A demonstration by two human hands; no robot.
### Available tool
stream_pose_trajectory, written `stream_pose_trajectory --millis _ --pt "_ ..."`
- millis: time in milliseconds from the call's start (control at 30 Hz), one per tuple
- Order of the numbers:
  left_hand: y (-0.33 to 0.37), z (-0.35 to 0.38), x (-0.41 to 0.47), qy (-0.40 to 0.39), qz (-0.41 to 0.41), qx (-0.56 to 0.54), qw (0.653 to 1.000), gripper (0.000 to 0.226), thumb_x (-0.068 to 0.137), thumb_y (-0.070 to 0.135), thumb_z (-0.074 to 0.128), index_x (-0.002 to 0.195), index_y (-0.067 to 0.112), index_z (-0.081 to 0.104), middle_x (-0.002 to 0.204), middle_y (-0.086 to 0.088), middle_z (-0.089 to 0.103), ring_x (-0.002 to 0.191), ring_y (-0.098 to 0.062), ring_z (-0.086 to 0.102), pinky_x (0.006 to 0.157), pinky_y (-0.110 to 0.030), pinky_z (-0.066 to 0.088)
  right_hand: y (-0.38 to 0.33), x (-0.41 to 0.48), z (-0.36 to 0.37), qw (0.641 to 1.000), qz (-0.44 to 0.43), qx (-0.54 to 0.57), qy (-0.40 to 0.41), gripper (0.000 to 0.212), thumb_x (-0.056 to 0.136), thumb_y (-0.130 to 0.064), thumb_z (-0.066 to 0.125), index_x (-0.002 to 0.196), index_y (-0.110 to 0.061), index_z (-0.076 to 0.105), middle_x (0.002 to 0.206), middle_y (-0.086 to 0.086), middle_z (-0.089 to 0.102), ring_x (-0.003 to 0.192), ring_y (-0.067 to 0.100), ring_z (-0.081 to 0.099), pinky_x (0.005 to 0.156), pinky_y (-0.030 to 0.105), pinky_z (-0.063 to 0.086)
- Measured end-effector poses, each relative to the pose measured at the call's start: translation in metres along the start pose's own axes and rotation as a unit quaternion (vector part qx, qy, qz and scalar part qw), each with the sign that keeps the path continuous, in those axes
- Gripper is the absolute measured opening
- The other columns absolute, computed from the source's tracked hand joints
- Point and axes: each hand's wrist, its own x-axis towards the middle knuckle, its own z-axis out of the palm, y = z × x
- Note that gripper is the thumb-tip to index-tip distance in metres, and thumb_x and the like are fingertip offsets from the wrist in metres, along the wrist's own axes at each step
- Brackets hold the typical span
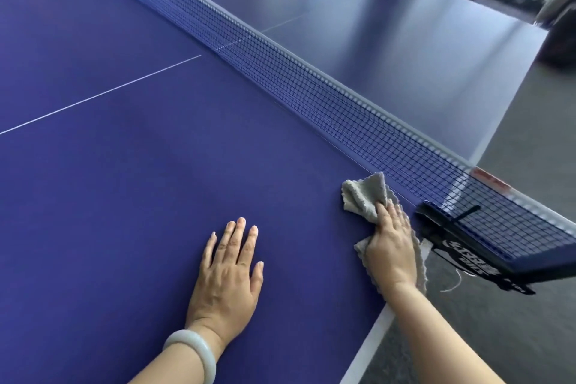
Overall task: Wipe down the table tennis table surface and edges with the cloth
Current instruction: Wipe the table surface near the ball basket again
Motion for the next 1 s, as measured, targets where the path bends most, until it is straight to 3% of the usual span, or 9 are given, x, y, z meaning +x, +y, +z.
stream_pose_trajectory --millis 133,233,300,467,600,700,767,867,1000 --pt "0.001 -0.001 0.0 0.005 0.002 -0.006 1.0 0.067 0.102 0.043 0.009 0.144 0.007 0.047 0.153 -0.013 0.04 0.141 -0.027 0.039 0.113 -0.05 0.029 -0.039 -0.048 0.012 0.992 -0.112 0.029 -0.047 0.071 0.085 -0.022 0.016 0.152 -0.014 0.035 0.162 -0.002 0.014 0.152 0.013 0.001 0.122 0.024 -0.008" --pt "0.001 -0.002 0.0 0.014 0.003 -0.01 1.0 0.074 0.102 0.044 0.001 0.141 0.006 0.05 0.151 -0.014 0.043 0.139 -0.028 0.043 0.111 -0.05 0.028 -0.023 -0.047 -0.005 0.937 -0.312 0.021 -0.157 0.057 0.095 -0.02 0.028 0.151 -0.021 0.038 0.163 -0.006 0.018 0.152 0.009 0.008 0.122 0.025 0.005" --pt "0.002 -0.004 0.001 0.016 0.002 -0.014 1.0 0.074 0.102 0.045 0.001 0.141 0.006 0.051 0.15 -0.013 0.043 0.138 -0.028 0.043 0.111 -0.049 0.028 0.006 -0.02 -0.023 0.913 -0.365 0.003 -0.183 0.053 0.099 -0.015 0.034 0.151 -0.024 0.038 0.163 -0.009 0.02 0.151 0.006 0.012 0.122 0.024 0.007" --pt "0.005 -0.009 0.001 0.004 -0.003 -0.022 1.0 0.074 0.102 0.046 0.001 0.141 0.007 0.05 0.15 -0.012 0.044 0.138 -0.026 0.043 0.112 -0.047 0.025 0.033 0.023 -0.029 0.979 -0.18 -0.006 -0.091 0.057 0.097 0.002 0.04 0.15 -0.018 0.038 0.16 -0.008 0.017 0.151 0.011 0.013 0.124 0.027 0.004" --pt "0.006 -0.011 0.002 0.005 -0.008 -0.021 1.0 0.075 0.102 0.045 0.001 0.139 0.007 0.054 0.147 -0.013 0.048 0.135 -0.028 0.047 0.111 -0.046 0.026 -0.019 -0.005 -0.002 0.999 0.035 -0.002 -0.034 0.083 0.075 -0.028 0.023 0.156 -0.01 0.02 0.165 0.009 0.005 0.153 0.023 -0.005 0.122 0.033 -0.014" --pt "0.007 -0.01 0.002 0.013 -0.009 -0.025 1.0 0.074 0.103 0.042 0.001 0.137 0.007 0.056 0.146 -0.013 0.05 0.134 -0.028 0.049 0.11 -0.045 0.026 -0.079 -0.05 0.02 0.994 -0.064 -0.012 -0.084 0.09 0.077 -0.047 0.035 0.156 -0.009 0.017 0.164 0.014 -0.002 0.152 0.03 -0.009 0.121 0.039 -0.014" --pt "0.005 -0.01 0.002 0.038 -0.006 -0.029 0.999 0.073 0.105 0.038 0.002 0.131 0.003 0.061 0.142 -0.015 0.054 0.131 -0.029 0.052 0.111 -0.042 0.025 -0.099 -0.072 0.024 0.974 -0.189 -0.025 -0.121 0.086 0.074 -0.049 0.059 0.148 -0.006 0.042 0.16 0.017 0.022 0.149 0.033 0.019 0.118 0.04 0.005" --pt "0.001 -0.012 0.0 0.092 -0.017 -0.054 0.994 0.057 0.103 0.025 0.022 0.114 -0.004 0.069 0.128 -0.02 0.063 0.119 -0.035 0.061 0.116 -0.031 0.018 -0.086 -0.061 0.02 0.934 -0.318 0.03 -0.159 0.056 0.095 -0.026 0.039 0.15 -0.014 0.041 0.162 0.0 0.016 0.152 0.017 0.014 0.122 0.031 0.005" --pt "-0.014 -0.01 -0.019 0.094 -0.047 -0.071 0.992 0.058 0.101 0.031 0.023 0.119 -0.002 0.067 0.129 -0.016 0.063 0.119 -0.034 0.061 0.107 -0.039 0.033 -0.054 -0.006 0.014 0.954 -0.274 0.031 -0.119 0.054 0.102 -0.006 0.031 0.153 -0.02 0.034 0.163 -0.007 0.014 0.151 0.003 0.001 0.122 0.022 -0.005"
